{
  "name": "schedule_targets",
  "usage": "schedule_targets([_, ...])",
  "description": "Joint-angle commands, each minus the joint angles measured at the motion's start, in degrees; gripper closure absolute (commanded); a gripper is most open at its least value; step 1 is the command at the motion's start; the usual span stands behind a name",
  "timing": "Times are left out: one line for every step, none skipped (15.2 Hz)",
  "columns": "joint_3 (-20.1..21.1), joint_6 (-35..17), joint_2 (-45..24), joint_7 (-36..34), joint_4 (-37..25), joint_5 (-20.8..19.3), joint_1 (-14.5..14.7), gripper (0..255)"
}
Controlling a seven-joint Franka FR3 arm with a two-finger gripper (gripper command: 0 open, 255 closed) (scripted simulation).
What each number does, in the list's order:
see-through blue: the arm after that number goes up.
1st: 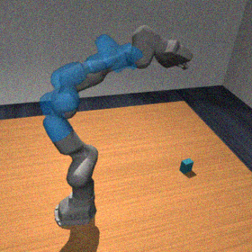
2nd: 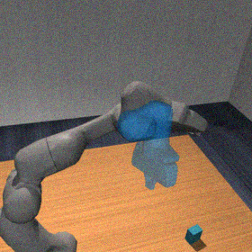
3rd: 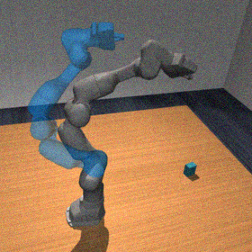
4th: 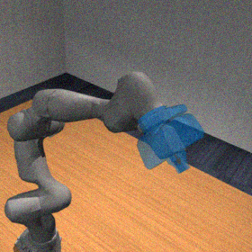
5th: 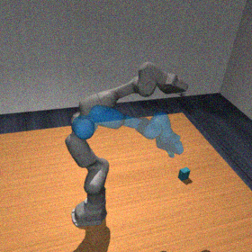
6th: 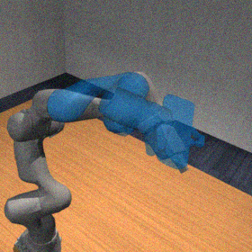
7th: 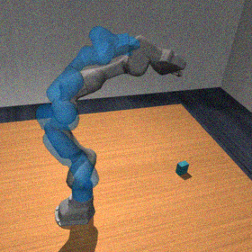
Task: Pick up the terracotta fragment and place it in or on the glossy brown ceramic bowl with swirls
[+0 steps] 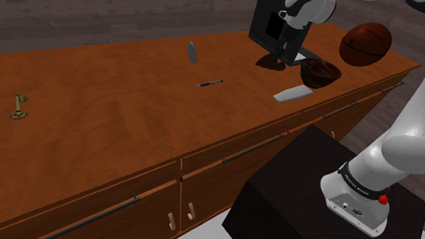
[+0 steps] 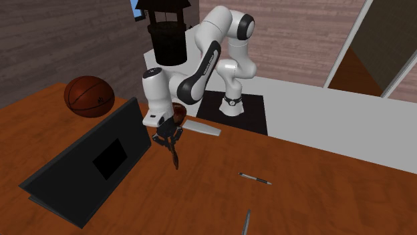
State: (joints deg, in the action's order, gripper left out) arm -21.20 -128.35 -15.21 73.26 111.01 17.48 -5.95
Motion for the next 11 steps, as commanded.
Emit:
schedule_targets([-0.1, 0.9, 0.4, -0.4, -0.4, -0.4, 0.1, 255])
schedule_targets([-0.2, 1.5, 0.8, -0.7, -0.7, -0.7, 0.1, 255])
schedule_targets([-0.3, 2.2, 1.1, -0.9, -1.1, -1.0, 0.2, 255])
schedule_targets([-0.4, 2.8, 1.5, -1.1, -1.4, -1.3, 0.2, 255])
schedule_targets([-0.5, 3.4, 1.8, -1.4, -1.7, -1.5, 0.3, 255])
schedule_targets([-0.5, 4.1, 2.2, -1.6, -2.1, -1.8, 0.3, 255])
schedule_targets([-0.6, 4.7, 2.5, -1.8, -2.5, -2.0, 0.3, 255])
schedule_targets([-0.7, 5.4, 2.8, -2.1, -2.9, -2.2, 0.4, 255])
schedule_targets([-0.7, 6.1, 3.1, -2.3, -3.3, -2.5, 0.4, 255])
schedule_targets([-0.8, 6.7, 3.4, -2.5, -3.7, -2.7, 0.4, 255])
schedule_targets([-0.8, 7.4, 3.7, -2.7, -4.1, -2.9, 0.5, 255])
